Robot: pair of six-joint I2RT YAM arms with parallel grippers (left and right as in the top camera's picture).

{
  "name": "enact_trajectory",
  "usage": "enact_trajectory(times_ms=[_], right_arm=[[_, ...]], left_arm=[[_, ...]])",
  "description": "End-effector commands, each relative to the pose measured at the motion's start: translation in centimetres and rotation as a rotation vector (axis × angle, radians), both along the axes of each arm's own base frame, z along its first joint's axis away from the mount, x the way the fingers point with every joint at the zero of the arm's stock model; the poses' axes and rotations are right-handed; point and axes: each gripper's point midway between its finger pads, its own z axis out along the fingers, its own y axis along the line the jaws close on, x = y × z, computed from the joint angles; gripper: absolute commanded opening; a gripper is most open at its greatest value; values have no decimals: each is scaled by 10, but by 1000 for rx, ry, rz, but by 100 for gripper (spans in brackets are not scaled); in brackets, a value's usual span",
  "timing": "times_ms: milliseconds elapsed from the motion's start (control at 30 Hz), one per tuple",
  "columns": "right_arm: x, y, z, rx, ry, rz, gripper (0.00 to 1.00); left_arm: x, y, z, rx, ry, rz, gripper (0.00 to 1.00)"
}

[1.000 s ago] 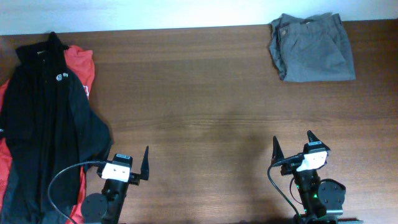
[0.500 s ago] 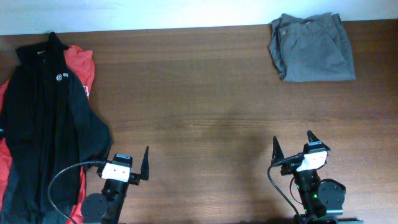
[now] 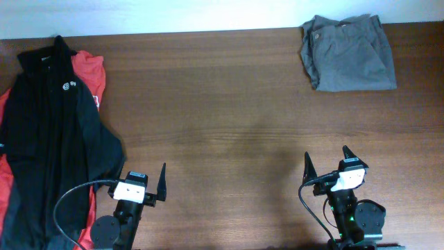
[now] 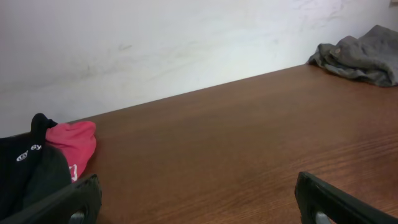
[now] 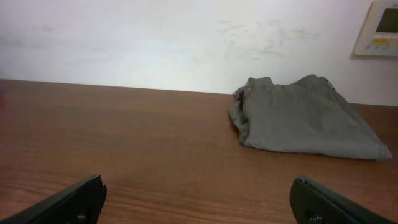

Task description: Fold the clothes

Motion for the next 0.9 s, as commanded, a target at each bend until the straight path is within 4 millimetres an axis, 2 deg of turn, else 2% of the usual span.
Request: enact_trajectory(times_ms=[0, 700, 867], right_arm=[[0, 4, -2, 8, 3, 17, 99], [0, 4, -1, 8, 0, 17, 99], [-2, 13, -1, 11, -1, 71, 99]], left_arm=[[0, 1, -2, 9, -3, -1, 99], [0, 1, -1, 9, -4, 0, 99], [0, 0, -1, 8, -4, -4, 99]])
